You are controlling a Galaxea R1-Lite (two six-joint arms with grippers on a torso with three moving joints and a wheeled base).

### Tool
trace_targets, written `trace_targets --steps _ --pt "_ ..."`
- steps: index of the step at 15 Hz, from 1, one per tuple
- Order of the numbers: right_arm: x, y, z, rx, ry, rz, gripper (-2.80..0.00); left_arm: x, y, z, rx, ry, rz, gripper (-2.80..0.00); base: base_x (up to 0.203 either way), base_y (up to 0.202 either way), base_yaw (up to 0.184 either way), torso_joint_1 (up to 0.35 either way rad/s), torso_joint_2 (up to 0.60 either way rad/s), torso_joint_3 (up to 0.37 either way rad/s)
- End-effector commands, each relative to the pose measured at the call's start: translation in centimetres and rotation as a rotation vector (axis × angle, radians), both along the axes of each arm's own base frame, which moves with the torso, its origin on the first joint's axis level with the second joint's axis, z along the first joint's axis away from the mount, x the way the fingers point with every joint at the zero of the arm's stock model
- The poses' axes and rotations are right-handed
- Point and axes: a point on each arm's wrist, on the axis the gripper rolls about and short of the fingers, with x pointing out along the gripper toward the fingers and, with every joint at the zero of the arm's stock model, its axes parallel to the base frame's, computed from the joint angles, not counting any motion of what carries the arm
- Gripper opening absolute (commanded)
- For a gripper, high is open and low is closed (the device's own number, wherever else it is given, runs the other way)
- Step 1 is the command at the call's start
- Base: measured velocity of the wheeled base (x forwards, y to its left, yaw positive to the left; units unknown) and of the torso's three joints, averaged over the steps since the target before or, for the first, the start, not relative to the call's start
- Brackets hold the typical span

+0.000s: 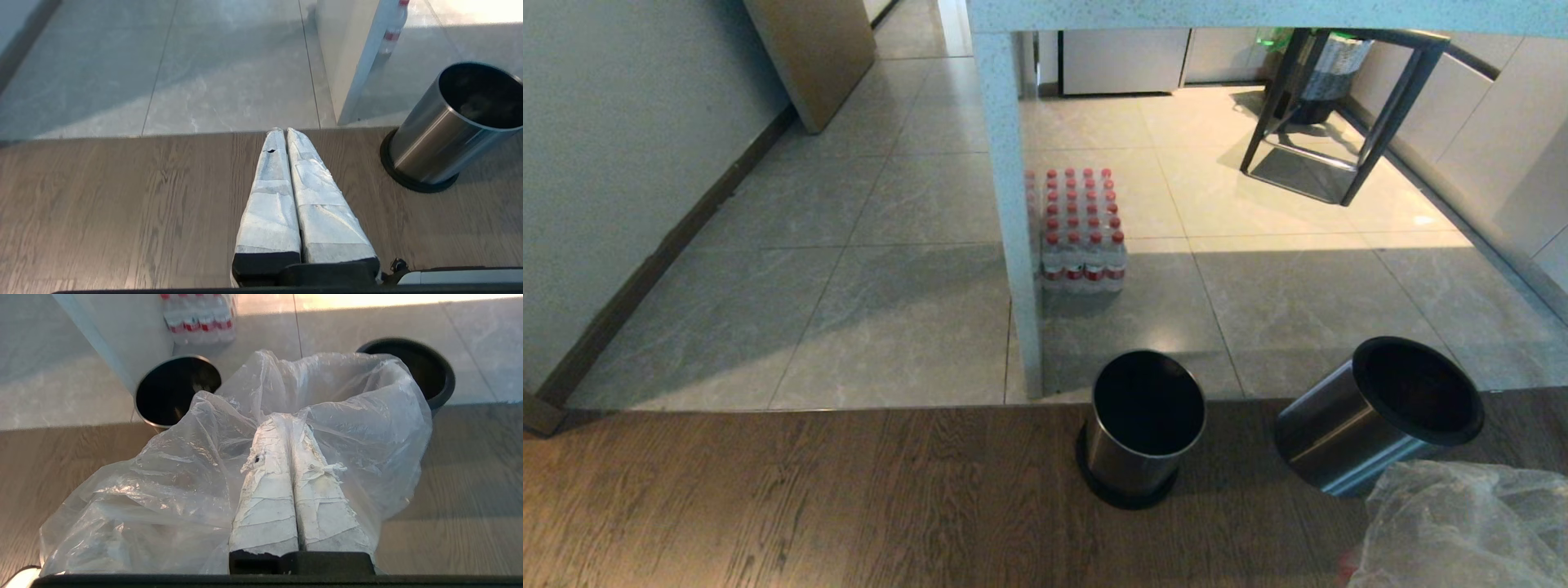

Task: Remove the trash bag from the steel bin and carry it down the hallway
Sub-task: Put the trash bag at the door

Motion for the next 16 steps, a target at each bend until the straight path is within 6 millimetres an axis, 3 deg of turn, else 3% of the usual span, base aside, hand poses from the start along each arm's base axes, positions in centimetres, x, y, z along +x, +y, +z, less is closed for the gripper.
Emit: trace_targets --steps 1,12,16 --pt "0.04 0.0 -0.03 0.0 0.005 0.0 -2.8 0.0 0.0 0.0 0.0 0.0 0.0 -2.8 0.0 0.0 0.0 0.002 0.0 0.212" --pt "0.04 0.0 -0.03 0.0 0.005 0.0 -2.8 -0.01 0.0 -0.01 0.002 -0.001 -0.001 -2.8 0.0 0.0 0.0 0.002 0.0 0.198" --pt "0.04 0.0 -0.03 0.0 0.005 0.0 -2.8 -0.01 0.0 -0.01 0.003 0.003 -0.001 -2.8 0.0 0.0 0.0 0.0 0.0 0.041"
